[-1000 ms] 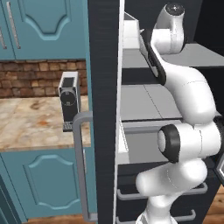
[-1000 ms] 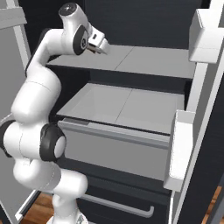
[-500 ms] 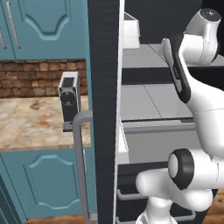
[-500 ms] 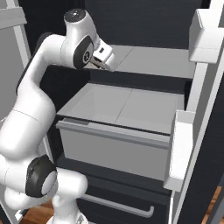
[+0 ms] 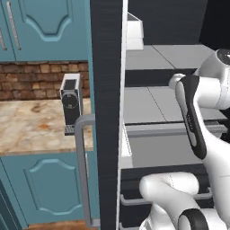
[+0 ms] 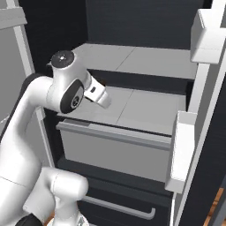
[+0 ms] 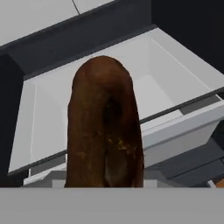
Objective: Open the fridge, remove the kiwi, sweet potato, and fish, and place them on any counter.
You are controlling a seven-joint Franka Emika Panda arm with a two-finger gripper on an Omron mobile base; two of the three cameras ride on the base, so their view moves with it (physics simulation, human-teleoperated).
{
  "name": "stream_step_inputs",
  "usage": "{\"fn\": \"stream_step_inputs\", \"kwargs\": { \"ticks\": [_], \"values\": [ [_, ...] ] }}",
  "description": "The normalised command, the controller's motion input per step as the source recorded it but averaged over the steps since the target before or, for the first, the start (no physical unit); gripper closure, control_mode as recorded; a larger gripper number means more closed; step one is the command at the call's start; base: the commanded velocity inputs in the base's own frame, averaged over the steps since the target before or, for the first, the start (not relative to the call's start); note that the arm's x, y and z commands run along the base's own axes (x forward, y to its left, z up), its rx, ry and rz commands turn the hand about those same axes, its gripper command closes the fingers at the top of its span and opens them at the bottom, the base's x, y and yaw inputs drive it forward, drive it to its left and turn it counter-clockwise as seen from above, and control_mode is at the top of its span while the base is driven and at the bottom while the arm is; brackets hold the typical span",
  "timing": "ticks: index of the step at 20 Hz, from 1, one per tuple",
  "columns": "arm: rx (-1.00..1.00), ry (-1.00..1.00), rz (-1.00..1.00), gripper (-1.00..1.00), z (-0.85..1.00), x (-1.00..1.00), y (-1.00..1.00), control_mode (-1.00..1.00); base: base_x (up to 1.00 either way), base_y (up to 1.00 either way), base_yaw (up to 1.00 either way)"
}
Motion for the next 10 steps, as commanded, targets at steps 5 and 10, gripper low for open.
{"fn": "stream_step_inputs", "kwargs": {
  "ticks": [5,10],
  "values": [
    [0.00,0.00,0.00,1.00,-0.08,-0.09,0.01,1.00,-0.74,0.01,0.01],
    [0.00,0.00,0.00,1.00,0.00,0.00,0.00,1.00,-0.94,0.00,0.55]
  ]
}}
